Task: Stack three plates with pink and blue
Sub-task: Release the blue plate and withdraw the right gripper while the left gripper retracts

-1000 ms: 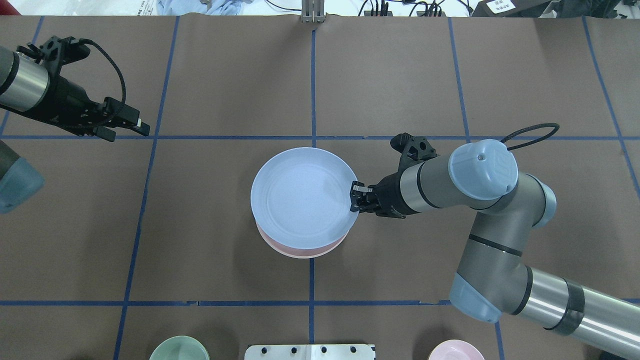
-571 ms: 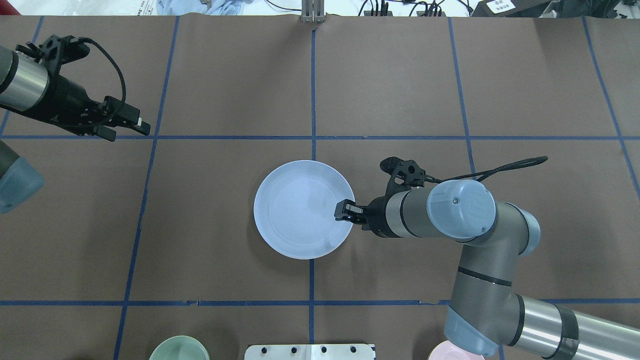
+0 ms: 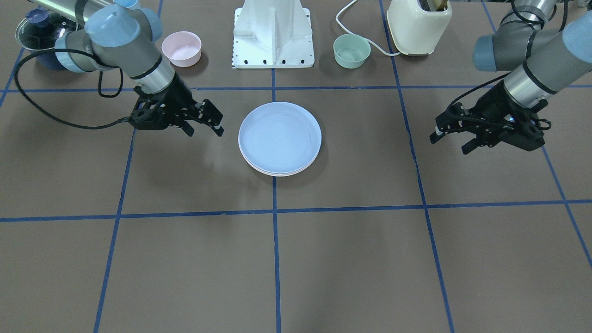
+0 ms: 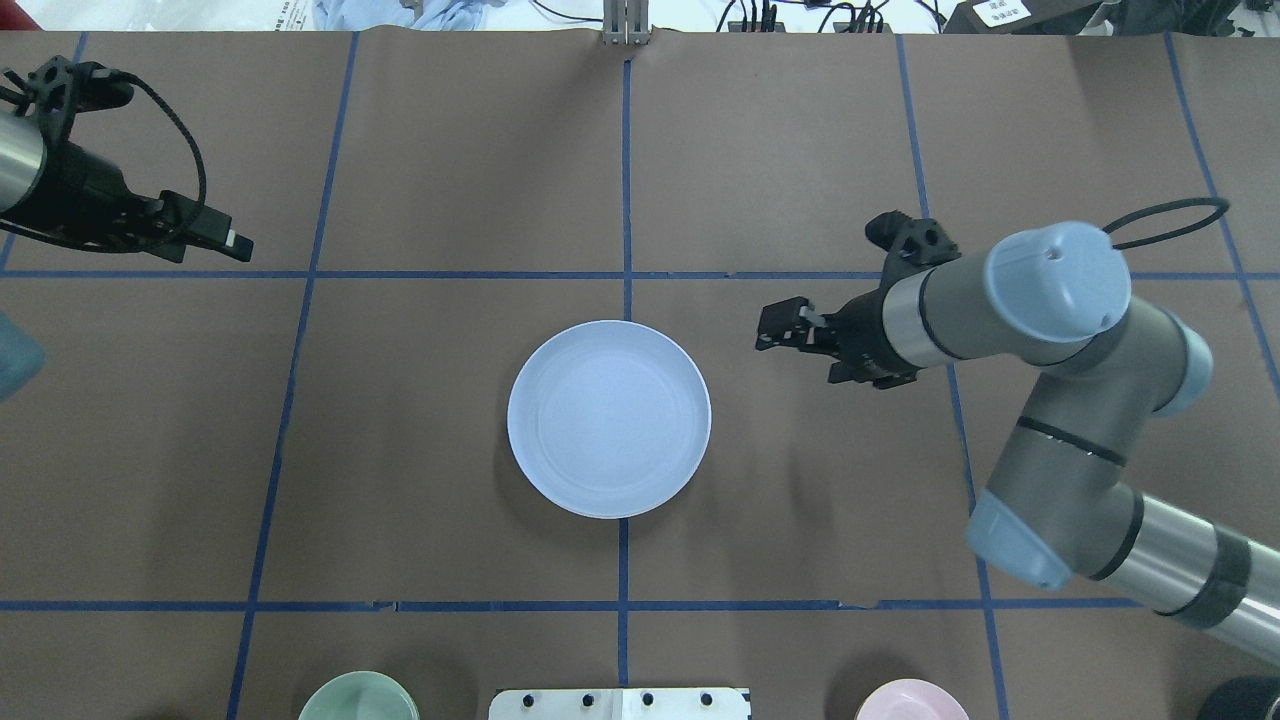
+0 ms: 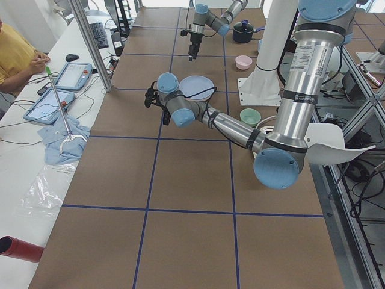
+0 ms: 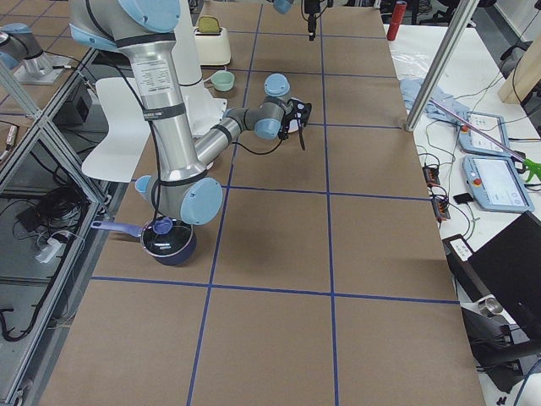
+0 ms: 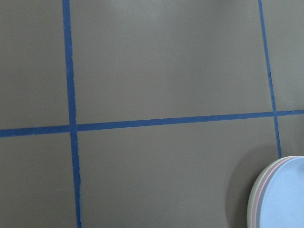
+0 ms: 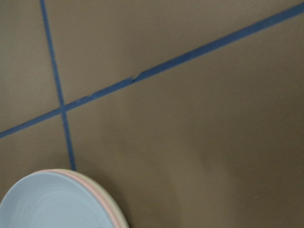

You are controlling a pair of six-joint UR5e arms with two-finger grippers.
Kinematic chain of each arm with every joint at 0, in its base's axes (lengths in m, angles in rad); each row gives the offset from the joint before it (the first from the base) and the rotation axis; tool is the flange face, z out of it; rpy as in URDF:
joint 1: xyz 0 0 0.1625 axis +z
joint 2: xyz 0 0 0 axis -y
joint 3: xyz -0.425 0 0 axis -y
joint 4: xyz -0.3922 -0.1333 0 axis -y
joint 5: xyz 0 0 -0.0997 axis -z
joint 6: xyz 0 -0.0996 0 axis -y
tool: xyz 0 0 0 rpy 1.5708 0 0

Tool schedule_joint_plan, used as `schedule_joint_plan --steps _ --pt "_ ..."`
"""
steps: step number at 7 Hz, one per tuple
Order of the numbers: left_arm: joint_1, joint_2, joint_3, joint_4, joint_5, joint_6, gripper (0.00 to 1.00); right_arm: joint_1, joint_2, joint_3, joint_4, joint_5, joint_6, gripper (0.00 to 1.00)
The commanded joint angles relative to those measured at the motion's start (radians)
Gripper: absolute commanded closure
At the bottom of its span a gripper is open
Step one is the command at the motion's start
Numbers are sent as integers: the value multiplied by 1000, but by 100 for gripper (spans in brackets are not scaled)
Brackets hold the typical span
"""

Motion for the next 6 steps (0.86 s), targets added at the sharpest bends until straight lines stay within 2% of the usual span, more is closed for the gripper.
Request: schedule_joint_plan --steps 1,2,3,4,5,6 --pt "-29 89 4 -4 52 199 1 175 -164 -16 0 97 -273 0" --pt "-101 141 -1 -3 46 320 1 271 -251 -19 -3 134 -445 0" --pt "-187 184 4 2 44 438 1 404 -320 -39 -5 211 -574 0" --pt "-294 194 54 5 42 586 1 533 -395 -65 -28 283 -785 0" --pt "-395 194 126 35 44 760 1 635 -411 -72 -140 317 -1018 0" --pt "-490 175 183 90 39 912 1 732 -399 -66 -302 319 -1231 0"
